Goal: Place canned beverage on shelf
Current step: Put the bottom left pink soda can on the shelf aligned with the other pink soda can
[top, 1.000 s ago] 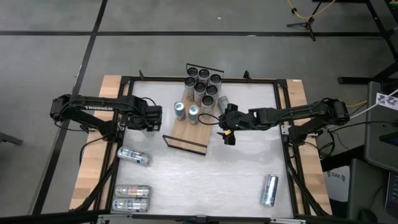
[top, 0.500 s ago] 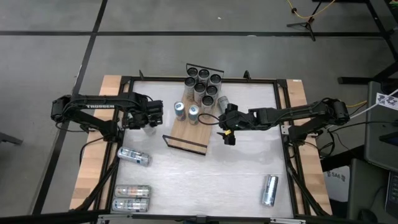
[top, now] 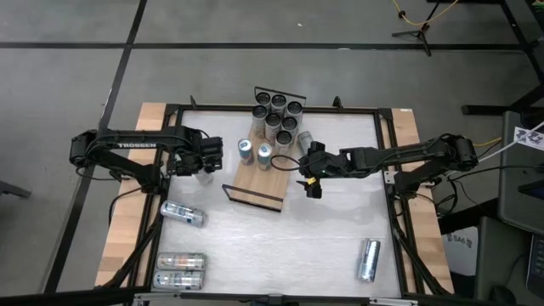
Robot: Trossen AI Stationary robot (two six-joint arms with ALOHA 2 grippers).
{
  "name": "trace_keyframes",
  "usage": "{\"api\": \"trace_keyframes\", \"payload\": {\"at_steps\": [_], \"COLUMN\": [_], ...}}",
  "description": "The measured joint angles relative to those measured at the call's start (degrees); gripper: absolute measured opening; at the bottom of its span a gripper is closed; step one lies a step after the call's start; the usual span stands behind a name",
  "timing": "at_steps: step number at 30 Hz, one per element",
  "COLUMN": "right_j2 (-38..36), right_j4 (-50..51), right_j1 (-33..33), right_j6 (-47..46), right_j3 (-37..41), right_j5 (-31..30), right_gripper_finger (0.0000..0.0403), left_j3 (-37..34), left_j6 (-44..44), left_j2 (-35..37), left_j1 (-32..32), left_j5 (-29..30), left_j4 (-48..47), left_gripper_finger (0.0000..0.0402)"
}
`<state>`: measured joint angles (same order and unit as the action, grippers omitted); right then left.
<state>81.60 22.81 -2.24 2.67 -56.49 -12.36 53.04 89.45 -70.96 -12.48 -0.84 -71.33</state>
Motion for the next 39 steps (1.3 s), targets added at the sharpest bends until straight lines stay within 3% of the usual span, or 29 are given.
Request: {"api": "trace_keyframes", "payload": {"at_steps": [14,27,39], "right_j2": [0.00,0.00,0.00], "right_j4": [0.01,0.02,0.02], "right_j1": [0.00,0.00,0.00], "right_j6": [0.01,0.01,0.01], "right_j3": [-0.01,-0.02,-0.02], "right_j5": [0.00,0.00,0.00], "right_gripper_finger": [0.0351,0.0351,0.0351], "left_j3": [0.02,0.04,0.07], "left_j6": [-0.40,-17.50,-22.46], "left_j2": [0.04,0.04,0.14], "left_j1": [-0.01,0.01,0.01], "left_j5": [0.15,-0.01,-0.07], "left_j4": [1.53,1.53,1.10], "left_gripper_finger": [0.0289,0.0289,0.0289]}}
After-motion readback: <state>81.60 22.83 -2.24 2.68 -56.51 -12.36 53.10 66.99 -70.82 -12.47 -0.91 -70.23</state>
